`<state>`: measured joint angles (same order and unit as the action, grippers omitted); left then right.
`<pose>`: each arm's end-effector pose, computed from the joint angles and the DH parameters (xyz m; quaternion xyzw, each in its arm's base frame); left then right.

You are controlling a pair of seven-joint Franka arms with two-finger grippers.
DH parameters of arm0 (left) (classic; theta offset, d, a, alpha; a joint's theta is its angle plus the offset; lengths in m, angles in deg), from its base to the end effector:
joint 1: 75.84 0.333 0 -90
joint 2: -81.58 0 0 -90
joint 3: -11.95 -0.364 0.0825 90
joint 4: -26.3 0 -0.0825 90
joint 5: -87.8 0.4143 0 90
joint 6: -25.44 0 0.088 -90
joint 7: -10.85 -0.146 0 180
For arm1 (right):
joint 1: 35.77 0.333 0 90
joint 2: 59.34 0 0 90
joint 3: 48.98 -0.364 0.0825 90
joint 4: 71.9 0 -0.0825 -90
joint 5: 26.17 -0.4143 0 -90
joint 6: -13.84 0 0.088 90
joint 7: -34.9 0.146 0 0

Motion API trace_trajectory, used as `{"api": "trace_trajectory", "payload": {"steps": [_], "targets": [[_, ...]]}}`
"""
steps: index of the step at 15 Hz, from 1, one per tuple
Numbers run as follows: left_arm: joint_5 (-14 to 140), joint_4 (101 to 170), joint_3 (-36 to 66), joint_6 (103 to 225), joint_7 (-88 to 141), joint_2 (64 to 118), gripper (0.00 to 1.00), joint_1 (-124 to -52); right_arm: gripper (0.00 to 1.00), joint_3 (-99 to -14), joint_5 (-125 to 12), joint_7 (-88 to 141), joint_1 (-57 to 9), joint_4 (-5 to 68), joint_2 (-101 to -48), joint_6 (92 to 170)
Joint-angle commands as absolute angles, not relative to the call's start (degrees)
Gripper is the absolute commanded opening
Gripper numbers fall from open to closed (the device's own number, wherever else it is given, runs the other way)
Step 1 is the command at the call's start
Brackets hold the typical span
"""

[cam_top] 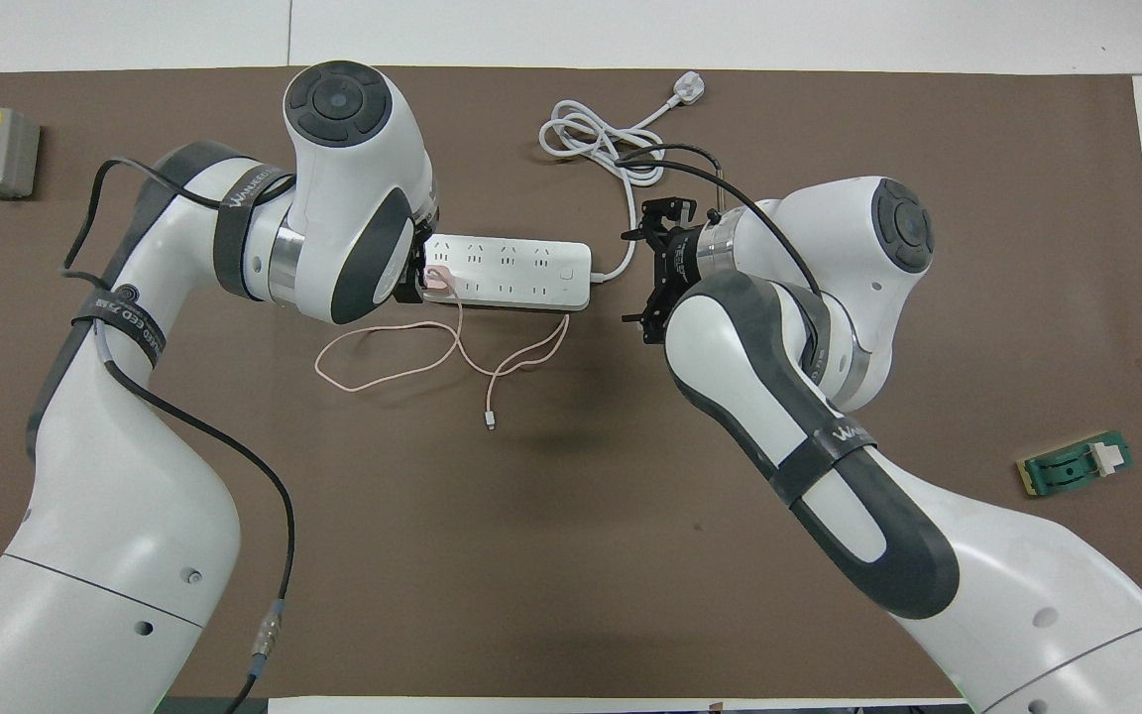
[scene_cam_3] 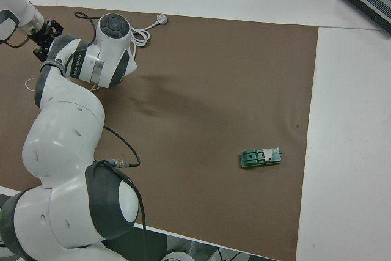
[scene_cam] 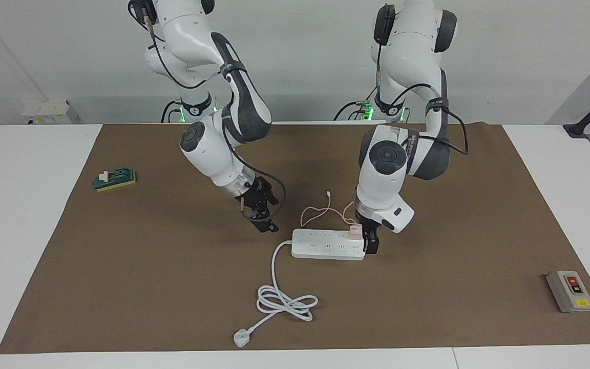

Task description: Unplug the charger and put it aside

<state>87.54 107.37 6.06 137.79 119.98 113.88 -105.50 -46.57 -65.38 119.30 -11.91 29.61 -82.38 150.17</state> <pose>0.6921 -0.3203 0.3622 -0.7395 -0.6726 -0.0203 0.0170 0.6671 0.2903 0.3504 -0.6889 0.6741 0.1386 0.2278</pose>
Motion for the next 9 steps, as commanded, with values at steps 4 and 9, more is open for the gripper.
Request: {"api": "trace_trajectory", "payload": {"steps": [4,9], "targets": [[86.57,112.87,5.36,141.45,120.63,111.73,0.99,-106.43,1.0,-46.87,-70.47,117.25,-11.43,19.51,-90.71,149.98],[86.57,115.24,5.45,145.31,120.54,111.29,0.99,-106.51,1.0,-46.87,-75.56,117.52,-8.35,16.78,-94.23,154.64]]}}
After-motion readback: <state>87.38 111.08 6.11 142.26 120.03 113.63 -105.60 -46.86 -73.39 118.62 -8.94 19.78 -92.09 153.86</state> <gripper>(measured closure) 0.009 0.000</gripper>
